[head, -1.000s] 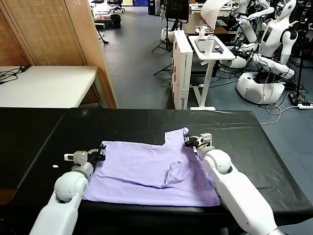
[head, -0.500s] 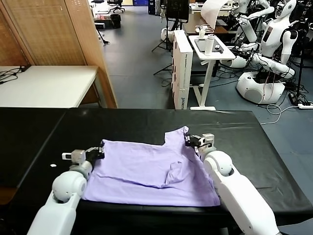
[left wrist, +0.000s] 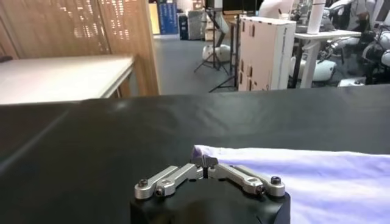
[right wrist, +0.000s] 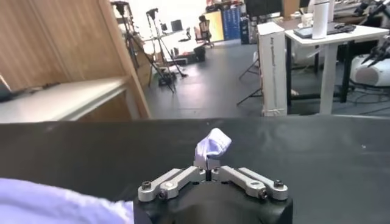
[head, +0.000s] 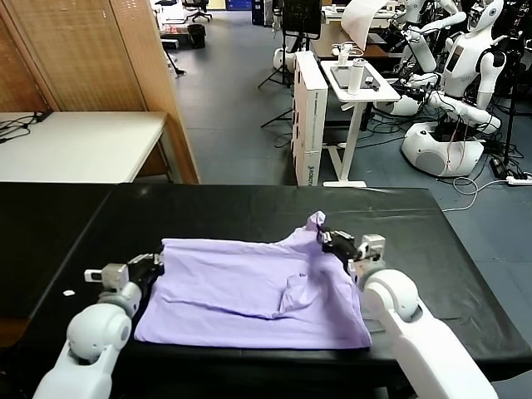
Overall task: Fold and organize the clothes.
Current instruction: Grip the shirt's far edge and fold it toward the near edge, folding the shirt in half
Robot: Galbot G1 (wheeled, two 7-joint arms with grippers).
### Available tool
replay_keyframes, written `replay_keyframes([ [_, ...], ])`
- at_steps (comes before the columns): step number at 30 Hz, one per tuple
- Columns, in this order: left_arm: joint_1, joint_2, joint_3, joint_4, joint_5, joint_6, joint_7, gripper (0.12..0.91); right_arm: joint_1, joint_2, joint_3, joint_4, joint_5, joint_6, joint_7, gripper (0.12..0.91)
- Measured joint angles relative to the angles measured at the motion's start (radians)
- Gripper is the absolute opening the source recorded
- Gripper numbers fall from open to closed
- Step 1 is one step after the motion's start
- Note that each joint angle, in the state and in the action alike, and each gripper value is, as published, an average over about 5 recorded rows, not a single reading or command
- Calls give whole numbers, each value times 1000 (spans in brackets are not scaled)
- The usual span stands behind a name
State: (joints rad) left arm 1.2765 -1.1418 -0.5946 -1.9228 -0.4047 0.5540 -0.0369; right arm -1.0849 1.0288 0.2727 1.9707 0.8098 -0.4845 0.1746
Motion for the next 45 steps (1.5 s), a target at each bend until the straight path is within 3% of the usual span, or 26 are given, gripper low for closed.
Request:
replay_keyframes([
  [5,53,5,-18,-72,-20,64,3,146,-82,-27,45,85,4,-24,9,141],
  [20,189,6,-91,-234,5,159,17,146,-265,-74,132,241,-1,-76,51,141],
  [23,214,7,-100,-248,23,178,33,146,-294,-79,135,256,0,-83,69,141],
  [27,236,1,-99,-248,71,179,62,146,-335,-81,139,265,0,-87,87,141],
  [45,279,-6,-111,-286,94,183,75,146,-447,-103,172,361,0,-109,113,141],
])
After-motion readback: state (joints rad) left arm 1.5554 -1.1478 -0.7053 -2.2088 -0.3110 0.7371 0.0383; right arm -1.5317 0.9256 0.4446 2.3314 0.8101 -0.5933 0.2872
